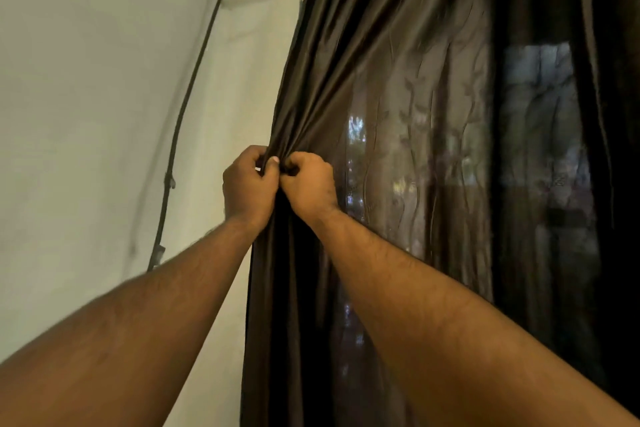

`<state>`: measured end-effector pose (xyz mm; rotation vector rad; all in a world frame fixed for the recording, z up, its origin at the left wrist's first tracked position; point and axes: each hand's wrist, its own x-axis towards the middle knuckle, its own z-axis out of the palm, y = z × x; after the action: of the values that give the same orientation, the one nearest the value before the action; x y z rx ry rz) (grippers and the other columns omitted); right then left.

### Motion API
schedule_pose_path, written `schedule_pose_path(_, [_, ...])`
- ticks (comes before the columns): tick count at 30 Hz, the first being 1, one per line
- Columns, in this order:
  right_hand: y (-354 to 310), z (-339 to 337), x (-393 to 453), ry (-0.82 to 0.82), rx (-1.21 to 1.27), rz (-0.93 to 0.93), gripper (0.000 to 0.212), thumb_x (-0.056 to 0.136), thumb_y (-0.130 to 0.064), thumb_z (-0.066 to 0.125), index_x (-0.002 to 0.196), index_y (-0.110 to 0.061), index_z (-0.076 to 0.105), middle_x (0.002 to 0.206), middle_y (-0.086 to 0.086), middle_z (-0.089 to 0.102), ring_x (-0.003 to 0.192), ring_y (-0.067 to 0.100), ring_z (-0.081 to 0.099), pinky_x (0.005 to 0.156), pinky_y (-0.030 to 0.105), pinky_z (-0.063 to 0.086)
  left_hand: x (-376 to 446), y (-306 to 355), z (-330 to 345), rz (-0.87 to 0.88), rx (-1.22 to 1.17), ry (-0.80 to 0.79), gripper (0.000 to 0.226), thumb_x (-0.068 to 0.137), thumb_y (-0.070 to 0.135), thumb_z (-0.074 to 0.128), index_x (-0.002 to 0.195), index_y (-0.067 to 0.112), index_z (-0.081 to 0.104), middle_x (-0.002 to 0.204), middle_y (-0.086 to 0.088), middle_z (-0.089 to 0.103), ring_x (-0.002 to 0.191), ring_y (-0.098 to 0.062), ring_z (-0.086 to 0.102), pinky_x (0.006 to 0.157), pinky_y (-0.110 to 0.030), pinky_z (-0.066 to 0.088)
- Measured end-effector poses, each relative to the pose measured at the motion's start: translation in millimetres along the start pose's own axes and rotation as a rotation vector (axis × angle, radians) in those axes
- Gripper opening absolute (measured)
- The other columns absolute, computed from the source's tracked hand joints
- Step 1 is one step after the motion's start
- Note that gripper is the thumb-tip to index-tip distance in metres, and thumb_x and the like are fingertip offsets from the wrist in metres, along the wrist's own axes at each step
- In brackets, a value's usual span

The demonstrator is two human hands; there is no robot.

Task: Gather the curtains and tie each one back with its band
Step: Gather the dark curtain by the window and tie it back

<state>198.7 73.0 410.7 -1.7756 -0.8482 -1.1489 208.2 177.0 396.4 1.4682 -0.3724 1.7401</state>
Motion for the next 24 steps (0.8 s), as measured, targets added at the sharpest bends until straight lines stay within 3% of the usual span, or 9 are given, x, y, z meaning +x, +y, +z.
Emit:
schedule_pose_path(4, [3, -17, 1, -0.037, -0.062, -0.016, 0.023, 0.078, -0.011, 0.065, 0.061, -0.014, 0.051, 0.06, -0.002, 0.052, 0.064, 0.02, 0.055, 0.062, 0.033, 0.048, 0, 9, 2, 0.026, -0.047, -0.031, 0.037, 0.087, 0.009, 0.059, 0.114, 0.031, 0.048, 0.094, 0.009, 0.057, 0.073, -0.014, 0.06, 0.065, -0.022, 0.046])
schedule_pose_path(7, [13, -33, -8, -0.049, -0.115, -0.008, 0.014, 0.08, -0.015, 0.065, 0.07, -0.012, 0.056, 0.067, 0.0, 0.059, 0.068, 0.022, 0.06, 0.065, 0.04, 0.054, 0, 20, 13, 0.119, 0.067, -0.154, 0.034, 0.085, 0.002, 0.052, 0.105, 0.028, 0.061, 0.108, 0.002, 0.06, 0.092, -0.006, 0.054, 0.077, -0.008, 0.039])
schedule_pose_path(10, [21, -48, -23, -0.025, -0.177, -0.031, 0.016, 0.083, -0.031, 0.061, 0.074, -0.018, 0.056, 0.074, -0.003, 0.06, 0.068, 0.018, 0.059, 0.059, 0.034, 0.048, -2, 41, 26, 0.034, 0.025, -0.19, 0.014, 0.09, 0.023, 0.057, 0.089, 0.026, 0.07, 0.104, 0.003, 0.062, 0.092, -0.005, 0.057, 0.077, -0.008, 0.039])
schedule_pose_path(12, [26, -61, -30, 0.008, -0.25, -0.052, 0.023, 0.085, -0.041, 0.056, 0.078, -0.02, 0.059, 0.083, -0.001, 0.059, 0.075, 0.019, 0.058, 0.061, 0.033, 0.046, -4, 54, 38, 0.027, 0.002, -0.203, 0.024, 0.088, 0.048, 0.059, 0.087, 0.026, 0.07, 0.099, 0.005, 0.061, 0.086, -0.005, 0.058, 0.074, -0.018, 0.044])
schedule_pose_path(14, [33, -80, -33, 0.046, -0.341, -0.093, 0.026, 0.086, -0.042, 0.051, 0.085, -0.019, 0.063, 0.09, 0.002, 0.057, 0.085, 0.023, 0.057, 0.068, 0.038, 0.049, -6, 68, 51, 0.044, 0.035, -0.223, 0.033, 0.081, 0.058, 0.064, 0.095, 0.029, 0.068, 0.1, 0.009, 0.054, 0.078, 0.0, 0.054, 0.065, -0.015, 0.04])
schedule_pose_path(16, [42, -103, -33, 0.095, -0.469, -0.148, 0.032, 0.085, -0.042, 0.048, 0.091, -0.017, 0.067, 0.094, 0.004, 0.057, 0.092, 0.027, 0.056, 0.077, 0.043, 0.047, -7, 83, 63, 0.028, 0.075, -0.255, 0.036, 0.08, 0.055, 0.068, 0.106, 0.031, 0.066, 0.108, 0.008, 0.048, 0.077, -0.001, 0.054, 0.063, -0.017, 0.042])
schedule_pose_path(19, [52, -140, -27, 0.219, -0.609, -0.185, 0.041, 0.085, -0.051, 0.043, 0.094, -0.023, 0.072, 0.098, -0.001, 0.056, 0.097, 0.021, 0.052, 0.082, 0.038, 0.038, -7, 100, 80, -0.012, 0.147, -0.27, 0.033, 0.086, 0.039, 0.065, 0.116, 0.026, 0.066, 0.125, 0.001, 0.046, 0.084, -0.017, 0.061, 0.07, -0.03, 0.05])
schedule_pose_path(21, [61, -165, -20, 0.309, -0.725, -0.186, 0.037, 0.087, -0.052, 0.047, 0.092, -0.025, 0.072, 0.103, -0.003, 0.054, 0.102, 0.018, 0.049, 0.084, 0.036, 0.03, -9, 109, 88, -0.036, 0.152, -0.244, 0.028, 0.088, 0.033, 0.06, 0.114, 0.023, 0.066, 0.13, 0.001, 0.045, 0.074, -0.013, 0.057, 0.058, -0.023, 0.041])
schedule_pose_path(24, [74, -197, -11, 0.383, -0.872, -0.082, 0.026, 0.087, -0.046, 0.055, 0.095, -0.027, 0.071, 0.123, -0.001, 0.05, 0.121, 0.021, 0.04, 0.099, 0.046, 0.026, -14, 117, 96, -0.051, 0.136, -0.211, 0.023, 0.09, 0.032, 0.057, 0.107, 0.019, 0.067, 0.129, 0.001, 0.045, 0.064, -0.006, 0.049, 0.049, -0.017, 0.029])
